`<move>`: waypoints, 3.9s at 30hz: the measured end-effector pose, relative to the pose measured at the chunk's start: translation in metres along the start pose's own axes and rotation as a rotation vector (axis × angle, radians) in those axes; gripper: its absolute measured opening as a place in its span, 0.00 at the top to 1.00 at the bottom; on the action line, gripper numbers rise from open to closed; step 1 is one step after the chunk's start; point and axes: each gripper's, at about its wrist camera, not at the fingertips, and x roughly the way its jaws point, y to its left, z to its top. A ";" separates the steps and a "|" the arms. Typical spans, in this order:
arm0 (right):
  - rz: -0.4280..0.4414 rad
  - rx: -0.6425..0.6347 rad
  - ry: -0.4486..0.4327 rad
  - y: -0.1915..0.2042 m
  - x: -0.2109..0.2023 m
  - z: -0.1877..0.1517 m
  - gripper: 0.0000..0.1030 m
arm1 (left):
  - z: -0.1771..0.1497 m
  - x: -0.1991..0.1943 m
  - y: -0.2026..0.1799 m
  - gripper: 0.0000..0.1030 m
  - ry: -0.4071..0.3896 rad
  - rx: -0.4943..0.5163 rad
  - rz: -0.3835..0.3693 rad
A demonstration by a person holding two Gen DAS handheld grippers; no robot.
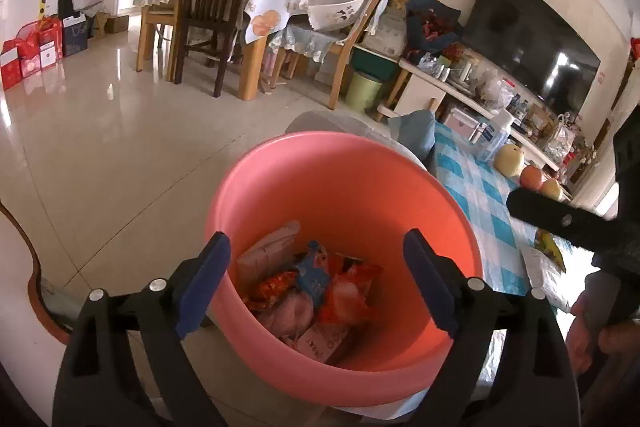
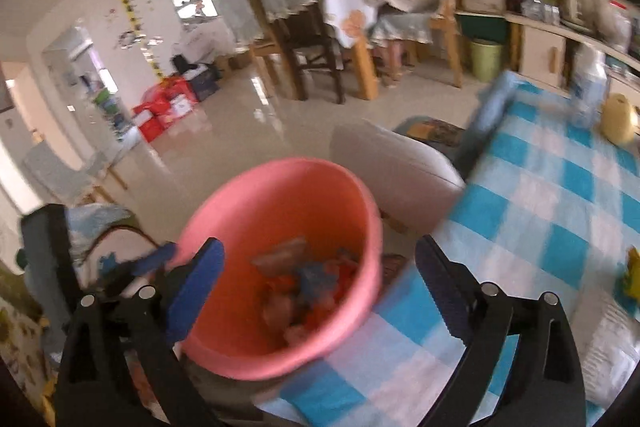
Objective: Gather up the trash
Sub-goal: 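Carry both red packets to the bucket and open both grippers over it, then move both open grippers back over the white bag and yellow snack bag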
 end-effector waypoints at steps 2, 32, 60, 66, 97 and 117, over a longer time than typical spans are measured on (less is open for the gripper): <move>-0.024 0.006 -0.010 -0.008 -0.006 -0.006 0.08 | -0.001 -0.002 0.000 0.10 -0.013 0.000 0.001; -0.128 -0.112 -0.047 -0.047 -0.086 -0.075 0.05 | -0.035 -0.039 -0.104 0.09 -0.141 0.328 -0.130; -0.252 -0.039 -0.234 -0.122 -0.181 -0.087 0.05 | -0.065 -0.055 -0.225 0.09 -0.057 0.535 -0.217; -0.284 -0.002 -0.266 -0.146 -0.199 -0.088 0.05 | -0.075 -0.055 -0.249 0.09 -0.029 0.587 -0.242; -0.337 0.338 -0.256 -0.307 -0.251 -0.102 0.05 | -0.102 0.048 -0.336 0.09 0.339 0.199 -0.327; -0.320 0.313 -0.173 -0.315 -0.222 -0.093 0.05 | -0.078 0.130 -0.367 0.09 0.252 0.089 -0.209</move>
